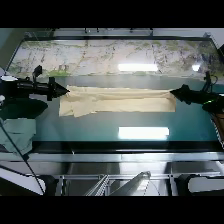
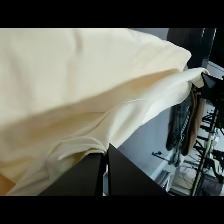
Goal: Fold the shirts.
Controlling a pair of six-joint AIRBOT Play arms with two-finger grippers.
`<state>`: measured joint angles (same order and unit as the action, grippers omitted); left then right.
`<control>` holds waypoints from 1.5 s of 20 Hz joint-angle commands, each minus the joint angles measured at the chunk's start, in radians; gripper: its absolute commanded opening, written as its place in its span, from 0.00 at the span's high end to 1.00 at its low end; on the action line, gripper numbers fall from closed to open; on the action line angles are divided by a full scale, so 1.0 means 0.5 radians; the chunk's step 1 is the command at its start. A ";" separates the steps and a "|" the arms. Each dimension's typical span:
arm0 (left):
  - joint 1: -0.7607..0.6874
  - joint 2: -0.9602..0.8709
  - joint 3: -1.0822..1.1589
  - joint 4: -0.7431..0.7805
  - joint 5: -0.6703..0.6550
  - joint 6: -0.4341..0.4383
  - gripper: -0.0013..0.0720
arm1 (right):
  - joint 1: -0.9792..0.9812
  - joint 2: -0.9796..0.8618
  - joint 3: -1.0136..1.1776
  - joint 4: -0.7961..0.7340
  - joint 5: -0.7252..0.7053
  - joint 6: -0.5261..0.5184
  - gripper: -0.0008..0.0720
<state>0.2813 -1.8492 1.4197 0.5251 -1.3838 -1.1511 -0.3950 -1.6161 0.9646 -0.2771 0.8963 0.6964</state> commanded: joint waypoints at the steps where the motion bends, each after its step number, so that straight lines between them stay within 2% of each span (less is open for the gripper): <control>1: -0.037 -0.369 0.371 0.012 -0.078 -0.004 0.95 | 0.070 -0.188 0.043 -0.002 -0.140 -0.078 0.97; 4: -0.034 -0.465 0.604 -0.005 -0.265 -0.005 0.92 | 0.068 -0.188 0.045 -0.179 -0.109 -0.076 0.95; 5: -0.036 -0.472 0.694 -0.014 -0.345 -0.007 0.56 | 0.060 -0.166 0.056 -0.229 -0.069 -0.066 0.73; 6: -0.037 -0.470 0.784 -0.016 -0.420 -0.037 0.25 | 0.038 -0.123 0.088 -0.312 -0.009 -0.054 0.51; 7: -0.037 -0.470 0.876 -0.038 -0.478 -0.070 0.01 | 0.014 -0.074 0.140 -0.437 0.050 -0.005 0.49; 8: -0.029 -0.469 0.969 -0.059 -0.517 -0.099 0.01 | -0.014 -0.026 0.219 -0.626 0.074 0.149 0.42; 9: -0.017 -0.470 1.075 -0.056 -0.546 -0.143 0.01 | -0.039 0.005 0.304 -0.851 0.072 0.399 0.26; 10: -0.004 -0.469 1.167 -0.059 -0.564 -0.198 0.03 | -0.055 0.002 0.379 -1.039 0.094 0.662 0.19; 11: 0.002 -0.469 1.244 -0.056 -0.582 -0.227 0.03 | -0.065 -0.024 0.444 -1.201 0.153 0.910 0.17; 12: 0.014 -0.468 1.299 -0.061 -0.600 -0.266 0.16 | -0.064 -0.069 0.493 -1.286 0.242 1.044 0.18; 13: 0.014 -0.461 1.317 -0.061 -0.609 -0.282 0.50 | -0.060 -0.134 0.526 -1.283 0.356 1.112 0.18; 14: 0.013 -0.453 1.316 -0.062 -0.615 -0.282 0.89 | -0.053 -0.198 0.536 -1.225 0.448 1.123 0.18; 15: -0.001 -0.454 1.315 -0.061 -0.628 -0.283 0.96 | -0.040 -0.266 0.536 -1.115 0.513 1.119 0.18; 17: -0.054 -0.431 1.226 -0.060 -0.629 -0.284 0.96 | -0.002 -0.378 0.536 -0.891 0.584 1.039 0.22; 18: -0.096 -0.414 1.149 -0.055 -0.619 -0.282 0.96 | 0.028 -0.421 0.537 -0.797 0.605 0.976 0.36; 20: -0.224 -0.411 1.030 -0.050 -0.559 -0.281 0.96 | 0.104 -0.491 0.538 -0.611 0.583 0.896 0.42; 22: -0.412 -0.411 0.929 -0.037 -0.378 -0.243 0.96 | 0.176 -0.532 0.538 -0.389 0.544 0.723 0.82; 23: -0.523 -0.412 0.877 -0.036 -0.242 -0.224 0.96 | 0.193 -0.533 0.542 -0.311 0.533 0.683 0.97; 25: -0.778 -0.417 0.765 0.057 0.129 -0.232 0.96 | 0.175 -0.519 0.611 -0.353 0.657 0.678 0.97; 27: -1.032 -0.438 0.714 0.247 0.404 -0.327 0.96 | 0.089 -0.446 0.694 -0.439 0.896 0.687 0.97; 29: -1.262 -0.510 0.768 0.423 0.467 -0.411 0.96 | -0.015 -0.331 0.758 -0.399 1.075 0.691 0.97; 30: -1.363 -0.561 0.833 0.539 0.462 -0.509 0.96 | -0.060 -0.271 0.789 -0.373 1.147 0.676 0.97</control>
<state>-0.2470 -2.0884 1.8145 0.6491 -1.2663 -1.3220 -0.3725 -1.8118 1.3155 -0.4934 1.3331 1.0508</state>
